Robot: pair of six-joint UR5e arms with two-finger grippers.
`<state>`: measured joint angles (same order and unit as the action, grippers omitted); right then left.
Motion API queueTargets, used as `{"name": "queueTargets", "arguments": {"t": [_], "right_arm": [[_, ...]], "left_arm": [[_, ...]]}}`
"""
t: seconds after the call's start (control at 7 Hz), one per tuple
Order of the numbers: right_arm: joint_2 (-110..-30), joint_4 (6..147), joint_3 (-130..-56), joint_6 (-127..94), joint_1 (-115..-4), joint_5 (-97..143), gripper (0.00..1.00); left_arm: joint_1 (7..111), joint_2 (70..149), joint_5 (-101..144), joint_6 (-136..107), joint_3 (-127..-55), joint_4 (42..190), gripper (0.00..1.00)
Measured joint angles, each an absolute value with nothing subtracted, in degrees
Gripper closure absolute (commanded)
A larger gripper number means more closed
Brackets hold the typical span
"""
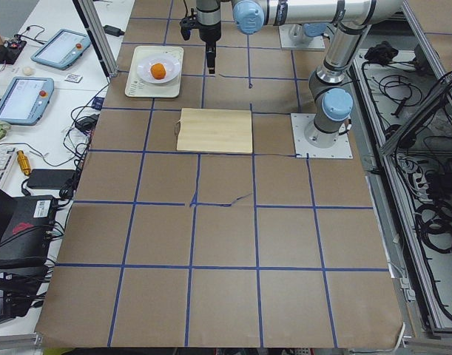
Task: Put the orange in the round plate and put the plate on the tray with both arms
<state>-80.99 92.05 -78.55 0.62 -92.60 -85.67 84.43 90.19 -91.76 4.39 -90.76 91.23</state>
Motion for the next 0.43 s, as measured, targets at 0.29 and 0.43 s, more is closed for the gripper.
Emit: {"name": "queueTargets", "arguments": {"t": [0.29,0.43], "right_arm": [[-83.1,95.1,-83.0,1.7,-92.0,-90.8,0.00],[-83.7,96.2,-84.5,1.8,-91.9,-92.2,0.00]], "left_arm": [[84.5,90.2,-91.8,4.4,-90.8,91.2,0.00],[84.4,90.2,-91.8,4.4,-90.6,91.2,0.00]]}}
